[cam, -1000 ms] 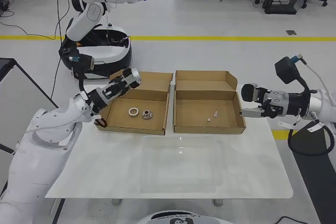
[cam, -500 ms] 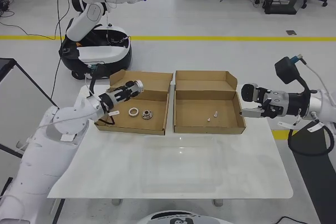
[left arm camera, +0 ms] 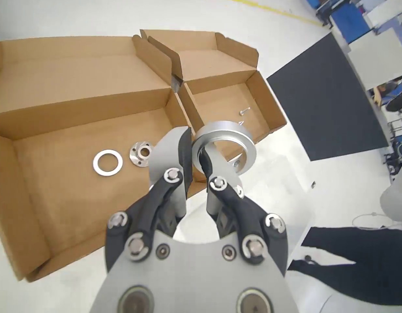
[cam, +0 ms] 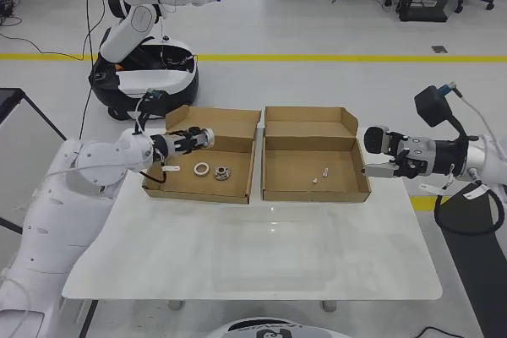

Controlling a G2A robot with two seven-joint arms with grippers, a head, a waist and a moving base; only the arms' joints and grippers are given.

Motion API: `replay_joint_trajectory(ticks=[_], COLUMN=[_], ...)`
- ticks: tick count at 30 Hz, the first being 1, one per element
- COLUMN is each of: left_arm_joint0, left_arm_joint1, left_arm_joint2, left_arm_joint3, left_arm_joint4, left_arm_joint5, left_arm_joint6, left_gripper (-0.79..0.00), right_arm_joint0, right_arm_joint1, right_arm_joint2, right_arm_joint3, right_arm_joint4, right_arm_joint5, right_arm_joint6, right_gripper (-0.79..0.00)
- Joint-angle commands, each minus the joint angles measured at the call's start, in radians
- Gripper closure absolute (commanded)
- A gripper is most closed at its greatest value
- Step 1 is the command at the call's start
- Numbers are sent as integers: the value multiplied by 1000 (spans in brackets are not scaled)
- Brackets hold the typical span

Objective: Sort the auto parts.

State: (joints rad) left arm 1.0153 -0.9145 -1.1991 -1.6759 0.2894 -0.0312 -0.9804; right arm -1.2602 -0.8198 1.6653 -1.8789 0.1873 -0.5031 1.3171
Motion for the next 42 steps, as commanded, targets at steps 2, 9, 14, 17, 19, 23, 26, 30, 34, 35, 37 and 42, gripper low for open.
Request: replay_joint_trajectory(ticks=[2, 9, 14, 17, 19, 23, 26, 30, 34, 35, 37, 42], left_arm_joint0=[-46, -136, -204, -237, -256, -286, -308, -338, -366, -376, -390, -427], left_arm_joint1=[1, -9, -20, -26, -30, -38, -44, -56, -70, -75, -82, -106], left_arm_joint2=[16, 76, 138, 178, 199, 238, 270, 310, 356, 372, 390, 444], left_arm_joint3=[10, 68, 136, 180, 211, 279, 324, 367, 421, 440, 464, 532], left_arm_joint4=[29, 74, 132, 182, 192, 226, 262, 287, 310, 318, 329, 351], left_arm_joint5=[-29, -58, -96, -126, -139, -162, -180, -194, -205, -210, -214, -232], left_arm_joint6=[-83, -167, -208, -242, -264, -305, -325, -350, -382, -394, -403, -411], left_gripper=[0, 0, 0, 0, 0, 0, 0, 0, 0, 0, 0, 0], right_arm_joint0=[0, 0, 0, 0, 0, 0, 0, 0, 0, 0, 0, 0], right_arm_joint1=[0, 0, 0, 0, 0, 0, 0, 0, 0, 0, 0, 0], right_arm_joint2=[0, 0, 0, 0, 0, 0, 0, 0, 0, 0, 0, 0], right_arm_joint3=[0, 0, 0, 0, 0, 0, 0, 0, 0, 0, 0, 0], right_arm_joint4=[0, 0, 0, 0, 0, 0, 0, 0, 0, 0, 0, 0], right_arm_joint5=[0, 0, 0, 0, 0, 0, 0, 0, 0, 0, 0, 0], right_arm_joint6=[0, 0, 0, 0, 0, 0, 0, 0, 0, 0, 0, 0], right_gripper=[-785, -785, -785, -785, -785, -785, -785, -785, -785, -785, -785, -785])
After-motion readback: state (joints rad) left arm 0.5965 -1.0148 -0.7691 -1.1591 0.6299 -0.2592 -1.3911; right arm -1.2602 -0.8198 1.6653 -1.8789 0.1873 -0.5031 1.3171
